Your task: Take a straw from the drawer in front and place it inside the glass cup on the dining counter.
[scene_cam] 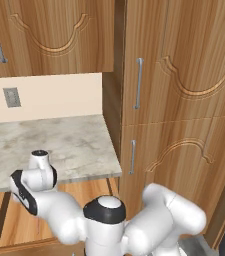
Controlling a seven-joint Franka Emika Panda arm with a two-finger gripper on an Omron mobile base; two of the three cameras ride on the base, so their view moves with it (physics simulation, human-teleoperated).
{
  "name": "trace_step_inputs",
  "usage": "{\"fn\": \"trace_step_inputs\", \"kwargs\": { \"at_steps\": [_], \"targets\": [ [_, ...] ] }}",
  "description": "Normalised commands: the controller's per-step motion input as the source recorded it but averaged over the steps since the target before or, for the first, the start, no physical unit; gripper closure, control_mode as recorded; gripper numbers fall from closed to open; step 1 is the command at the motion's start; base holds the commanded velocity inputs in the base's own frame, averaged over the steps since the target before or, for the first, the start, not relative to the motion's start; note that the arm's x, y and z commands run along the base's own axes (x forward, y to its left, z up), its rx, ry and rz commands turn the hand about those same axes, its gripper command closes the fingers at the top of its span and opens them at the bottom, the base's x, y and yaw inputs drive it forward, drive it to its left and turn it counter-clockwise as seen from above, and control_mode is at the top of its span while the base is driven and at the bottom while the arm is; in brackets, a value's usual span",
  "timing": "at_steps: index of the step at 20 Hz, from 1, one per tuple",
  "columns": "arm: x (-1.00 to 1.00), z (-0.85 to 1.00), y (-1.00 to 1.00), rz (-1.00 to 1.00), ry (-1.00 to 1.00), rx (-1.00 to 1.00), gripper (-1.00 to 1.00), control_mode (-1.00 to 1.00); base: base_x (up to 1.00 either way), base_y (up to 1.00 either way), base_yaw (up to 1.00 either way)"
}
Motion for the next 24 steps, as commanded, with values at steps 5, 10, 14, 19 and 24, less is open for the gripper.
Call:
{"fn": "trace_step_inputs", "kwargs": {
  "at_steps": [5,10,14,19,24],
  "targets": [
    [0.00,-0.31,0.30,0.00,0.00,-0.09,-1.00,-1.00,0.00,0.00,0.00],
    [0.01,-0.13,0.14,-0.01,0.01,-0.05,-1.00,-1.00,0.00,0.00,0.00],
    [0.00,-0.04,0.00,-0.07,0.10,-0.01,-1.00,-1.00,0.00,0.00,0.00],
    [0.00,-0.19,-0.01,-0.06,0.08,0.00,-1.00,-1.00,0.00,0.00,0.00],
    [-0.19,-0.33,0.00,-0.03,-0.01,-0.08,-1.00,-1.00,0.00,0.00,0.00]
  ]
}}
